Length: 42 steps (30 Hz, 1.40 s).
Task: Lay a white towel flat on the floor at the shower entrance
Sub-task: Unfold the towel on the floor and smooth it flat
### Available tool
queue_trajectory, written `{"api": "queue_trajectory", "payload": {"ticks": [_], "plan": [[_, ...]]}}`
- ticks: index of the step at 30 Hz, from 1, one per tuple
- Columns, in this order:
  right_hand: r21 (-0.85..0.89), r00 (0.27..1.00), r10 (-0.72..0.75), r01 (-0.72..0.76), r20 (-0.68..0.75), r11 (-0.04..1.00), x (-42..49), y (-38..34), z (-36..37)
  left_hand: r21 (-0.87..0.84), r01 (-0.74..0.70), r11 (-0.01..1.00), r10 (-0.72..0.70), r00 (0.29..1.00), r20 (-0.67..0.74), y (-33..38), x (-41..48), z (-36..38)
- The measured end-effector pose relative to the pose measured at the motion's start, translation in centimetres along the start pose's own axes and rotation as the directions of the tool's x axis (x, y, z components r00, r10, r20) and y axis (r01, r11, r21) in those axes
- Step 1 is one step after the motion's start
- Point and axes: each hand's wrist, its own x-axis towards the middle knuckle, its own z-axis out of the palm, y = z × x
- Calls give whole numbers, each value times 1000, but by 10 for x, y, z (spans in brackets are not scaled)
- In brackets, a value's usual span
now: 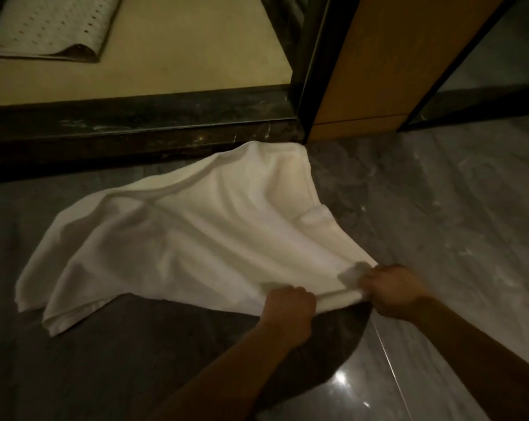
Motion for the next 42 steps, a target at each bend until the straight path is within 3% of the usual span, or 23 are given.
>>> {"api": "queue_trajectory", "payload": {"ticks": [5, 9, 14, 19, 25, 29, 33, 37, 42], "plan": [[-21, 982, -37, 42, 187, 999, 6, -13, 6, -30, -41, 999, 45, 988, 151, -4, -4, 9], [-14, 987, -109, 112, 121, 994, 26, -8, -15, -50, -64, 997, 73, 973, 221, -14, 12, -8], [61, 982, -171, 176, -83, 983, 62, -4, -48, 13, -42, 999, 42, 999, 0, -34, 51, -40], [21, 936, -148, 162, -318, 986, 113, -6, -77, 126, -17, 992, 47, 971, -235, -66, 88, -76], [185, 881, 28, 69, -473, 980, 174, -2, -104, 140, 109, 984, -58, 944, -324, -97, 129, -108], [339, 865, 198, -35, -461, 940, 215, 4, -114, 66, 232, 970, -189, 901, -390, -113, 158, -124], [382, 918, 227, -92, -325, 919, 239, 5, -110, 13, 344, 939, -322, 892, -318, -137, 181, -135], [340, 917, 282, -179, -282, 923, 243, 5, -99, 27, 276, 961, -268, 951, -155, -157, 188, -132], [271, 883, 333, -249, -330, 930, 245, 10, -104, 125, 265, 956, -254, 962, -96, -165, 192, -136]]}}
